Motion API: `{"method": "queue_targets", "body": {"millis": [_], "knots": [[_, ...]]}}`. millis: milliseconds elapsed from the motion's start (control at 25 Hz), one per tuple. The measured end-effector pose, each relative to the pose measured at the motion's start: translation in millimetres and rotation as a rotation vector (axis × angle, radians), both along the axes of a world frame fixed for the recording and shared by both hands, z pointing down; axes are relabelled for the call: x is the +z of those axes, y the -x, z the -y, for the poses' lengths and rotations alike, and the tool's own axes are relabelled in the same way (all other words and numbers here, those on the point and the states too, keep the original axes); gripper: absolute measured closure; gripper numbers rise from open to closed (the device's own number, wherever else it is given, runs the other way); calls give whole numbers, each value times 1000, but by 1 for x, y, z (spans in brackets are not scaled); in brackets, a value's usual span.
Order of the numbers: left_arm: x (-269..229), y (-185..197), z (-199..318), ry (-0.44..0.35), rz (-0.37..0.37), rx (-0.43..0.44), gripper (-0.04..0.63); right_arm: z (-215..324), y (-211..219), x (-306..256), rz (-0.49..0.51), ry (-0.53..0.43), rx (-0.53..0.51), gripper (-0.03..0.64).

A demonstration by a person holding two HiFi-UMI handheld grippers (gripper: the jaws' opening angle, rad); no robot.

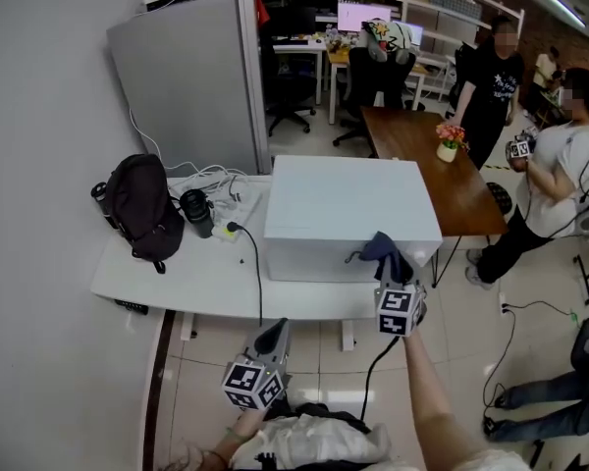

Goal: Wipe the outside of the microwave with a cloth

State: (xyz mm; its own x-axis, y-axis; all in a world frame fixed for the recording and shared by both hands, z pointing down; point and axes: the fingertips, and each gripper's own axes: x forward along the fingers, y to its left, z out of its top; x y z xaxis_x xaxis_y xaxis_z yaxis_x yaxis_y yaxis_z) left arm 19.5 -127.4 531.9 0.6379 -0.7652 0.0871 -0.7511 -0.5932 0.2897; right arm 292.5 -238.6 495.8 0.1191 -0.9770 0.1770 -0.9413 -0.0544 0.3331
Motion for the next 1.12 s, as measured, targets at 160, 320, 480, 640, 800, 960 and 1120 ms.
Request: {"method": "queue_targets", "body": {"millis": [160,320,480,640,800,960,1120], "knots": [[7,-28,-14,19,-8,-18,609,-18,-77,4,-13,3,94,538],[16,-50,-26,36,0,-15,609,-29,-109,9,23,-7,104,538],[18,-55,-27,36,10,-31,609,-43,-61,5,124,-76,-31,538],[17,-49,-26,33,17,-57,609,-53,43,18,257,-80,-268,538],[16,-36,-30,31,33,-67,609,-36,155,17,226,-94,-473,538],[14,-14,-38,34,52,-90,609,-5,247,37,155,-66,-634,538],[8,12,-33,25,49,-136,609,26,283,67,66,5,-647,538]]}}
